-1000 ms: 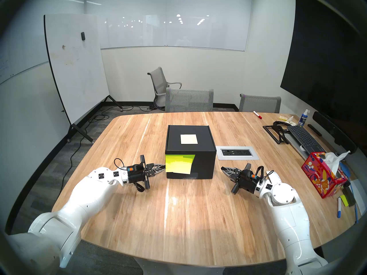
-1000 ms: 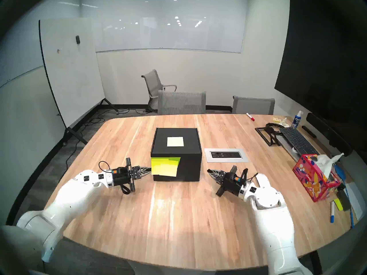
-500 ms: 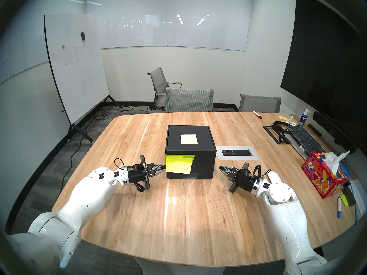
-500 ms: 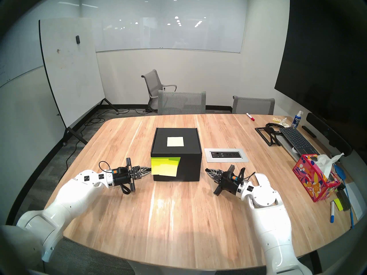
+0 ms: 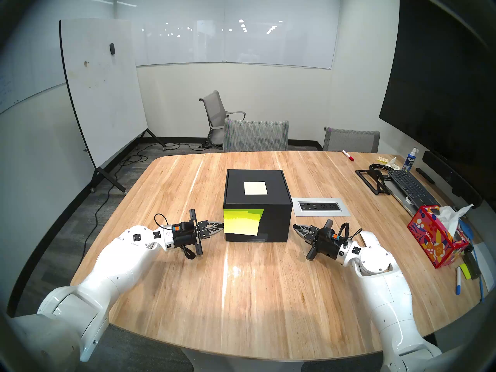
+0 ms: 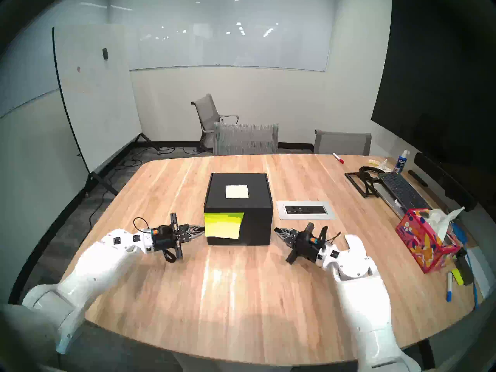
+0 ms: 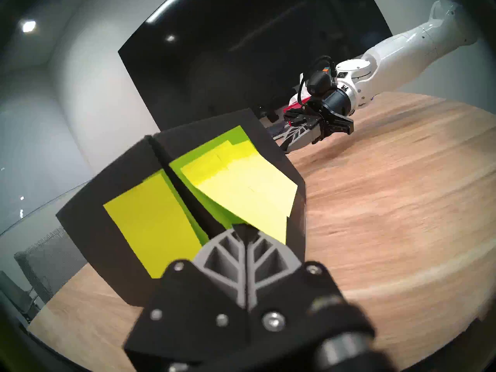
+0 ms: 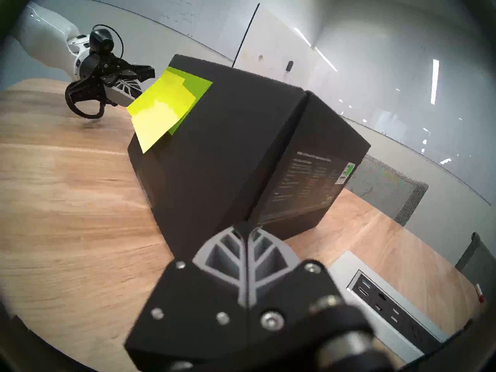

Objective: Open the box and place the mouse inside

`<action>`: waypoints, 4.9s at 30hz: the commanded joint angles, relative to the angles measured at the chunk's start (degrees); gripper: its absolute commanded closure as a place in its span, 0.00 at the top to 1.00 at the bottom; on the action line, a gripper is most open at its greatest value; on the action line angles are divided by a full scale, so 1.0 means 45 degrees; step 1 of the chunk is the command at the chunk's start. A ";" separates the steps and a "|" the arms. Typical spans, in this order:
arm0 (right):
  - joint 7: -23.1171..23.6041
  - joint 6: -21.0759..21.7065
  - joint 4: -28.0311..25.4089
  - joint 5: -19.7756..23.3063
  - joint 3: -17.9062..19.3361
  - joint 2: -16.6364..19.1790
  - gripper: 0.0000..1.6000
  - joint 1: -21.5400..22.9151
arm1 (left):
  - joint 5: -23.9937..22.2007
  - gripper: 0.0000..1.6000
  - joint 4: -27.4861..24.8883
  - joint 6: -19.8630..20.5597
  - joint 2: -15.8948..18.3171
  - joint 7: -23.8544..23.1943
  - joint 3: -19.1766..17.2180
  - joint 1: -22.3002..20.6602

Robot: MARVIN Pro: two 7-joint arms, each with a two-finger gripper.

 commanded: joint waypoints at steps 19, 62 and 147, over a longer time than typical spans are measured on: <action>-0.0048 -0.0236 0.0279 -0.0029 -0.0069 0.0020 0.00 0.0463 | -0.0313 0.00 0.0128 -0.0169 -0.0062 -0.0443 0.0308 -0.0271; -0.0031 -0.0417 0.0363 -0.0095 -0.0335 -0.0141 0.00 0.0601 | -0.1014 0.00 0.0135 -0.0376 0.0282 -0.0189 0.1364 -0.0504; 0.0120 -0.0749 0.0995 -0.0429 0.0045 -0.0407 0.00 0.0833 | -0.0521 0.00 0.2232 -0.0738 -0.0123 0.1325 0.2161 -0.1459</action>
